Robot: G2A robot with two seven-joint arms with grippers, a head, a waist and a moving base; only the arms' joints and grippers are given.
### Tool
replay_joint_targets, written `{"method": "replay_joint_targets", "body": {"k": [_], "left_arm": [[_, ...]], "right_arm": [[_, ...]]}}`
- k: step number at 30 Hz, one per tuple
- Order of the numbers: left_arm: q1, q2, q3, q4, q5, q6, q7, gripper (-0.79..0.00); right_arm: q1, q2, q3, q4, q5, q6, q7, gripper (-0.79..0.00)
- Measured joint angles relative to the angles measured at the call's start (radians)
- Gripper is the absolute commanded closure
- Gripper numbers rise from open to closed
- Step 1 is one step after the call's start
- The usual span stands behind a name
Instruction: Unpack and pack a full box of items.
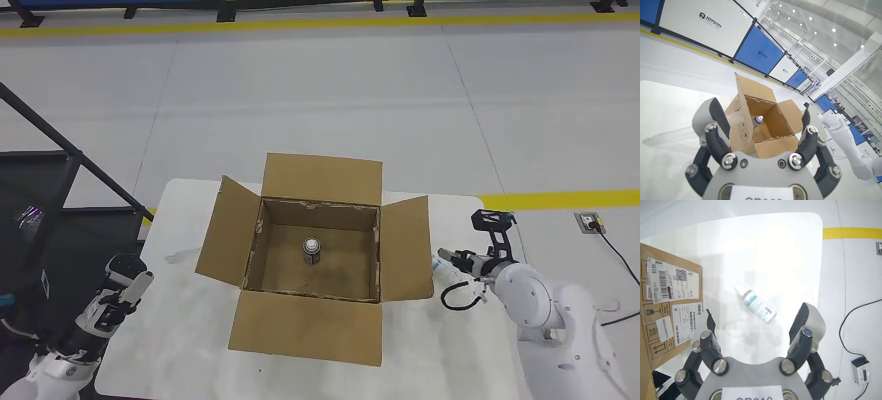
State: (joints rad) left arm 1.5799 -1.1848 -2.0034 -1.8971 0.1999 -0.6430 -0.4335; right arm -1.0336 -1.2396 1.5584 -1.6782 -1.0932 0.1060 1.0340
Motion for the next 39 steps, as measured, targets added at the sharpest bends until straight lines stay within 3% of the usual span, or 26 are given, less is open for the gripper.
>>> {"method": "replay_joint_targets", "body": {"k": [9,16,27,34,39], "left_arm": [[0.004,0.0,0.012,-0.008,0.042,0.021,0.032,-0.785],[0.001,0.003,0.027,-0.002,0.079,0.035,0.064,-0.785],[-0.001,0.008,0.035,0.02,0.083,0.035,0.089,-0.785],[0.004,0.013,0.009,0.036,0.063,0.029,0.101,-0.785],[0.022,0.016,-0.023,0.045,0.044,0.014,0.109,-0.785]], "right_arm": [[-0.018,0.005,0.019,-0.075,0.064,-0.019,-0.035,-0.785],[-0.061,0.006,0.049,-0.18,0.128,-0.02,-0.131,-0.785],[-0.079,0.008,0.011,-0.309,0.299,-0.137,-0.19,-0.785],[0.011,0.005,-0.146,-0.312,0.29,-0.189,-0.111,-0.785],[0.196,-0.021,-0.38,-0.191,0.242,-0.174,-0.038,-0.785]]}}
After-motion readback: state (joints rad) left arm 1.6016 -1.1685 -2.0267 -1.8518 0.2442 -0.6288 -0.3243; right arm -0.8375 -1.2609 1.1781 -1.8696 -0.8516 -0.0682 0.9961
